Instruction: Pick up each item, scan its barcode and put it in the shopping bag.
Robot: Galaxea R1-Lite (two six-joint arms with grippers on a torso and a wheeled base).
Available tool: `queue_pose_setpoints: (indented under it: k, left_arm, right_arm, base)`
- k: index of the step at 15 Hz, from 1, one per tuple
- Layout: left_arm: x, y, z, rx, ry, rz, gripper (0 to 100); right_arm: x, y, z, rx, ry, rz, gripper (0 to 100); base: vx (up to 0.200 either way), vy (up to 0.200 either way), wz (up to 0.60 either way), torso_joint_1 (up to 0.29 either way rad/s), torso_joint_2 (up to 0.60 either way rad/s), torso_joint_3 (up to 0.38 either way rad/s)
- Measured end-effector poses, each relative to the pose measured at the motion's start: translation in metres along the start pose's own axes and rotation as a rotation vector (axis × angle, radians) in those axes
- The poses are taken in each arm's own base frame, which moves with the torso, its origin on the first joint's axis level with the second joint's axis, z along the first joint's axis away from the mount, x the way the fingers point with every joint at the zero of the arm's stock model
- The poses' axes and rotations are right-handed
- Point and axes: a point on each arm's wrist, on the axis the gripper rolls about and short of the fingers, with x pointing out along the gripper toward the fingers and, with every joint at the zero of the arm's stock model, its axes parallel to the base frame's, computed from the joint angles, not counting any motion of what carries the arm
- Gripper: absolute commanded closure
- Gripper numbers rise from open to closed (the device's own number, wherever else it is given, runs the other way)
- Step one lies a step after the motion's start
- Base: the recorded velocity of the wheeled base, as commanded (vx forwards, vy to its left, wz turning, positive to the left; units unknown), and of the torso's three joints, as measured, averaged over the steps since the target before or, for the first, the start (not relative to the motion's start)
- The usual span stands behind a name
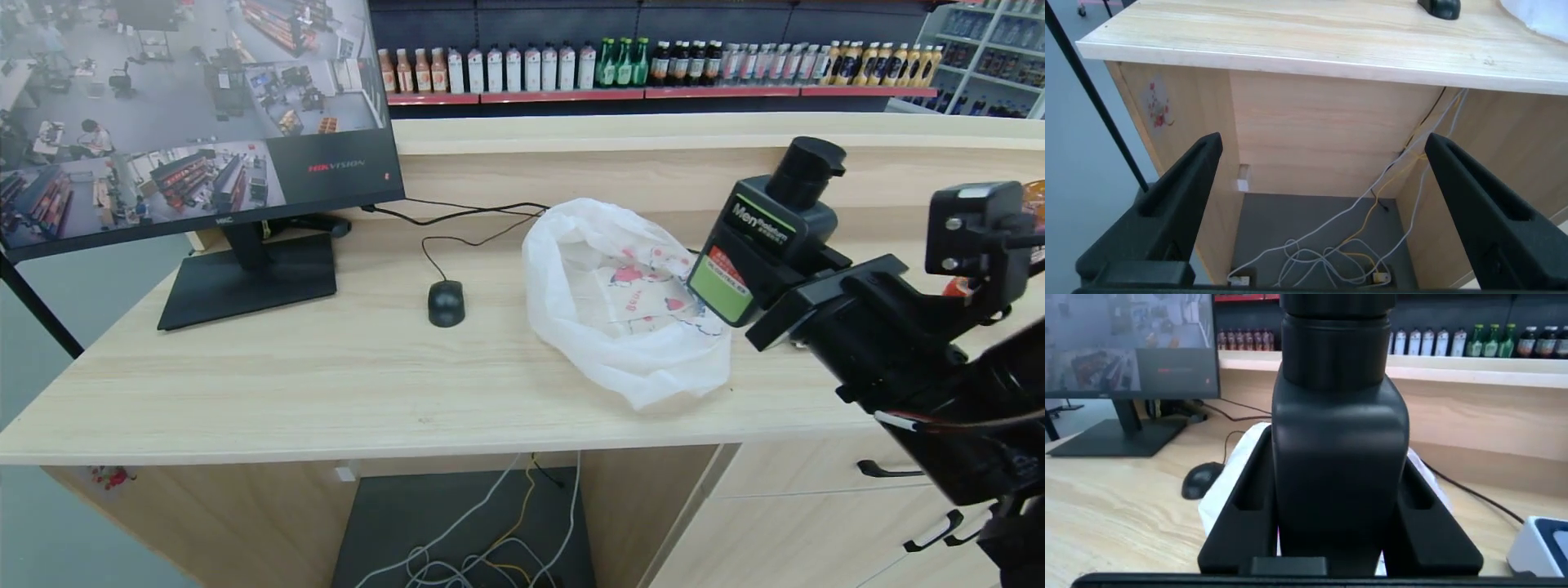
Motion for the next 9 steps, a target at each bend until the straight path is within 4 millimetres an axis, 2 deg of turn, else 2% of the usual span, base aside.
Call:
queue_pose_setpoints:
  k: [3, 6, 9]
  left_arm:
    - [0.0, 0.0, 0.0, 0.0, 0.0, 0.0, 0]
    - [0.0, 0.0, 0.0, 0.0, 0.0, 0.0, 0]
    - [0.0, 0.0, 0.0, 0.0, 0.0, 0.0, 0]
  right_arm:
    - [0.025, 0.009, -0.01, 0.002, 0.045, 0.021, 100]
    - [0.06, 0.015, -0.013, 0.006, 0.03, 0.026, 100]
    - [0.089, 0.021, -0.031, 0.008, 0.026, 0.026, 100]
  base:
    - [0.0, 0.0, 0.0, 0.0, 0.0, 0.0]
    - [0.0, 0.0, 0.0, 0.0, 0.0, 0.0]
    - [0.0, 0.0, 0.0, 0.0, 0.0, 0.0]
